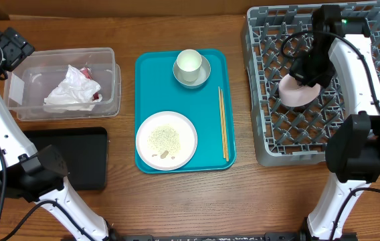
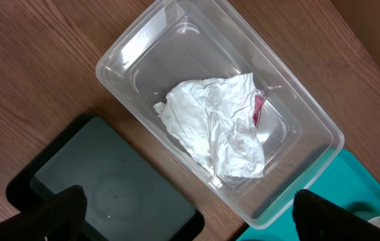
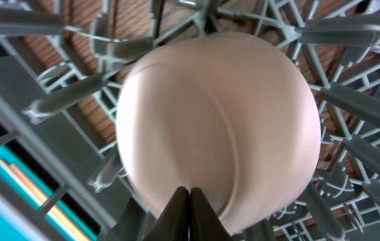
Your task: Sort waste into correct bins and load items into the dishwasher
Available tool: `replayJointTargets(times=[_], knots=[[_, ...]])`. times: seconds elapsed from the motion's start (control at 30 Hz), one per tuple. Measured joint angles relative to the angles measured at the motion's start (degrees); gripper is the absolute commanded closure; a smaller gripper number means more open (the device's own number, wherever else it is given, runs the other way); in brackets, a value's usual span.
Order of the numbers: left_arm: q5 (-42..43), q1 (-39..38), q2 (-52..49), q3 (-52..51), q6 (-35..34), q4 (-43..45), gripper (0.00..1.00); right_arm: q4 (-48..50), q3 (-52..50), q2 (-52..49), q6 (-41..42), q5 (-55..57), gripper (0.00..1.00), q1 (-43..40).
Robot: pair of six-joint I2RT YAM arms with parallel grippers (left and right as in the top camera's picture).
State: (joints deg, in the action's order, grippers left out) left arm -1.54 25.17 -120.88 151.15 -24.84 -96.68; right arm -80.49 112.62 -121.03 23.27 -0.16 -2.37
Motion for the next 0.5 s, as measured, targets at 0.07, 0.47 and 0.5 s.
replayJointTargets(times=[0.07,0.47,0.5], knots=[[0.00,0.00,0.00,0.00,0.00,0.00,0.00,0.35,-0.81,0.00,0.22,0.33,0.96,-0.13],[0.02,0.00,0.00,0.00,0.00,0.00,0.00,-9.18,1.95,0.00,6.51,11.26,0.96,-0.85],[0.00,0.00,0.00,0.00,0.00,-0.02,0.00,-9.77,2.71,0.00,6.73,11.82,0.96,-1.03]])
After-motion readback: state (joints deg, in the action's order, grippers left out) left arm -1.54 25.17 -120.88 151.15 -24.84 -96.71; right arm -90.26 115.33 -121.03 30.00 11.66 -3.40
